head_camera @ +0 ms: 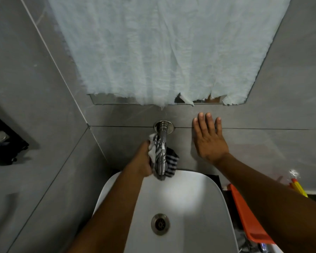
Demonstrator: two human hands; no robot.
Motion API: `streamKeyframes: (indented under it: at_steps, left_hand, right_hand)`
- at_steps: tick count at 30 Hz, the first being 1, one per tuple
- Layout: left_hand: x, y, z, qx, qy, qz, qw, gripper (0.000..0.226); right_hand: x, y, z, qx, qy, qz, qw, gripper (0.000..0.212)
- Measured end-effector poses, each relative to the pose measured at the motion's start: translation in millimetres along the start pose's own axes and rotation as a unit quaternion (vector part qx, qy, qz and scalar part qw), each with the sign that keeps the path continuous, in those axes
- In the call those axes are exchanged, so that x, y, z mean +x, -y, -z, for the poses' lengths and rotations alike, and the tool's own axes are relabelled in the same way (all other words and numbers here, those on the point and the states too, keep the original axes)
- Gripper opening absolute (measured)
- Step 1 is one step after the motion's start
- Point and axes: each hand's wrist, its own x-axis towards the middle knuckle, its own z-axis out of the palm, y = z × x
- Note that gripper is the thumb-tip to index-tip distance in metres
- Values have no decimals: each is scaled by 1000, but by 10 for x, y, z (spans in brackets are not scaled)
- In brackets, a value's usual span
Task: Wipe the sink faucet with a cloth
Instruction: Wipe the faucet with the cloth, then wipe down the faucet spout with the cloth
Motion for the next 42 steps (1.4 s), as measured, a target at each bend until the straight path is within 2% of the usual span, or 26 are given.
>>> streamKeyframes:
  at_steps: [3,4,5,6,7,8,9,10,12,13,14,15,16,17,19,20,21,23,26,30,34,35,36,39,40,42]
  left_hand:
    - [-79,-390,-468,62,28,-101,993,97]
    - [-78,-419,-590,152,3,-131,980,104]
    - [-19,-371,-661,298,-60,-167,938,93]
    - [50,-249,-685,478,-170,-221,833,76]
    - [83,-89,-700,635,-255,-256,683,68]
    - [103,48,-720,744,-289,-252,547,68]
    - [72,161,-750,817,-291,-224,444,73]
    - [82,228,-780,868,-285,-186,362,78]
    - [79,244,-820,904,-279,-147,289,79]
    - [93,206,-815,901,-272,-158,298,72]
    - [125,166,-781,885,-263,-192,334,64]
    - [136,128,-714,851,-249,-231,401,58]
    - [132,87,-614,789,-231,-268,502,53]
    - [117,50,-495,687,-199,-302,630,47]
    - [72,34,-285,384,-106,-322,859,37]
    - [45,43,-202,243,-65,-293,922,35]
    - [30,61,-123,137,-36,-252,957,37]
    - [43,155,8,19,12,-167,986,48]
    - [6,394,117,-43,50,-100,993,67]
    - [-108,822,170,-204,184,-32,961,50]
    - [-100,1018,370,-265,237,-41,934,79]
    - [-111,1026,409,-269,238,-45,932,90]
    - [-123,1011,432,-267,242,-47,932,99]
    - [-152,1026,460,-244,253,-40,935,89]
    - [-142,1061,482,-224,239,-40,944,77]
    - [-129,1158,514,-192,208,-41,958,55]
  right_hand:
    - [8,20,37,2,15,-9,1000,71]
    - [15,19,50,5,20,-10,1000,70]
    - [22,16,60,9,25,-10,1000,70]
    - [25,18,66,14,30,-11,999,70]
    - [22,24,70,21,35,-14,999,70]
    - [15,31,75,28,39,-18,999,71]
    - [9,39,80,33,40,-21,998,71]
    - [1,43,87,37,42,-20,998,72]
    - [-16,23,102,42,45,-8,998,73]
    - [-20,0,112,41,49,-4,998,74]
    - [-20,-15,120,39,55,-2,998,75]
    - [-19,-15,129,36,61,-3,998,76]
    - [-20,3,138,32,67,-6,997,77]
    - [-17,29,151,27,78,-12,997,78]
    - [-5,75,191,26,105,-24,994,81]
    - [0,87,214,28,116,-28,992,84]
    - [4,92,245,30,125,-30,991,85]
    - [8,83,317,24,142,-29,989,87]
    - [0,102,400,29,151,-38,987,86]
    - [24,150,490,51,182,-54,980,89]
    - [-103,328,697,193,165,-125,959,70]
    - [-188,440,766,296,185,-186,919,64]
    - [-282,590,831,412,220,-253,847,65]
    - [-567,1027,963,608,355,-461,540,50]
    - [-675,1112,953,633,368,-493,470,39]
    - [-840,1162,907,656,356,-510,427,28]
